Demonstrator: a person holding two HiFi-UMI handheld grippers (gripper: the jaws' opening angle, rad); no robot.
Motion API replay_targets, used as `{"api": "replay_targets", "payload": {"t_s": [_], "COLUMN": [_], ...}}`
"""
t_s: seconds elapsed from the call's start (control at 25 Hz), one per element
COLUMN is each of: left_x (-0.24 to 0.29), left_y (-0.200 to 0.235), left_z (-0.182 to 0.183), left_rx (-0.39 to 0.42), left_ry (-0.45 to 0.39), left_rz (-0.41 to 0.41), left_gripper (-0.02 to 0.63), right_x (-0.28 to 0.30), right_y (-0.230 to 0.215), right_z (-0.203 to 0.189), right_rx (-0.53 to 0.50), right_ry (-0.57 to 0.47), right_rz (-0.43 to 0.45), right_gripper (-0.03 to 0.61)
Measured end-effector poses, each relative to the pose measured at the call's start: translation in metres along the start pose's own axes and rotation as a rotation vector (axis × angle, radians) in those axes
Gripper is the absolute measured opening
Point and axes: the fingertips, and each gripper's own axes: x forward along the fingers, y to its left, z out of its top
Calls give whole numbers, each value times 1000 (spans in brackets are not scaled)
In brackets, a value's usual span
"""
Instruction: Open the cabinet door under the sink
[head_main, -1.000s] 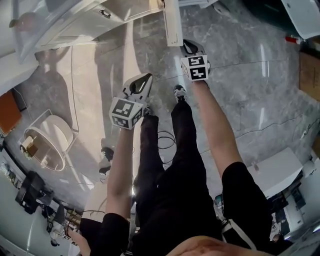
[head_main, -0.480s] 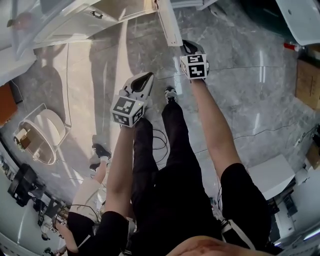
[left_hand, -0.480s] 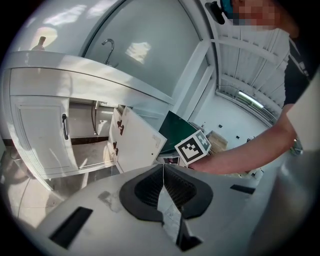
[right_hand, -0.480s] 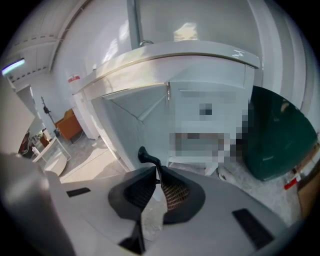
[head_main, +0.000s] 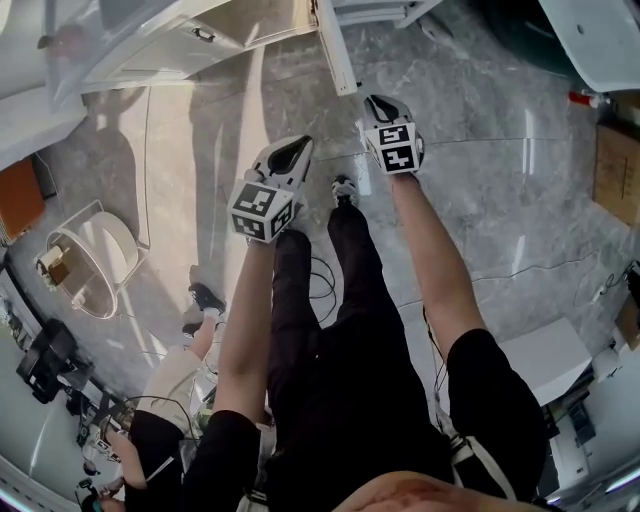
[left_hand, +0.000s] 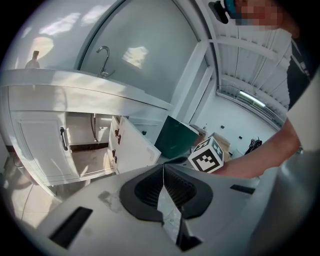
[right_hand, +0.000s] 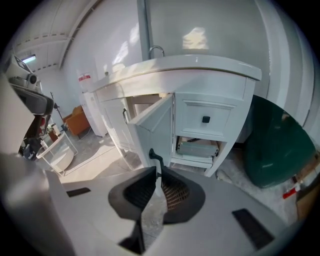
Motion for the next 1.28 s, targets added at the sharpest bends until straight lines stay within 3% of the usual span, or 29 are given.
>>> {"api": "replay_targets", "payload": {"t_s": [0.4, 0.52, 0.64, 0.76, 0.96, 1.28], "left_x": [-44, -63, -80, -100, -130, -171], "left_y": [-35, -49, -62, -75, -95, -117], "left_z": [37, 47, 56, 68, 71, 78], "left_rx": [27, 76, 155, 185, 160, 83], "left_ry": [-7, 6, 28, 14, -31, -118], "left_rz": [51, 57, 61, 73, 101, 114], "left_gripper": [15, 15, 16, 15, 15, 15], "right_x": [-86, -124, -167, -207, -258, -300], "right_y": [18, 29, 42, 55, 78, 109], "right_z": [44, 60, 76, 78, 74, 52], "right_rx": [-17, -36, -114, -195, -255, -241], "right_ry": [-57, -86, -134, -138, -120, -84], "right_rz": [86, 135, 192, 248, 311, 343], "right_gripper": [87, 86, 74, 72, 72, 72]}}
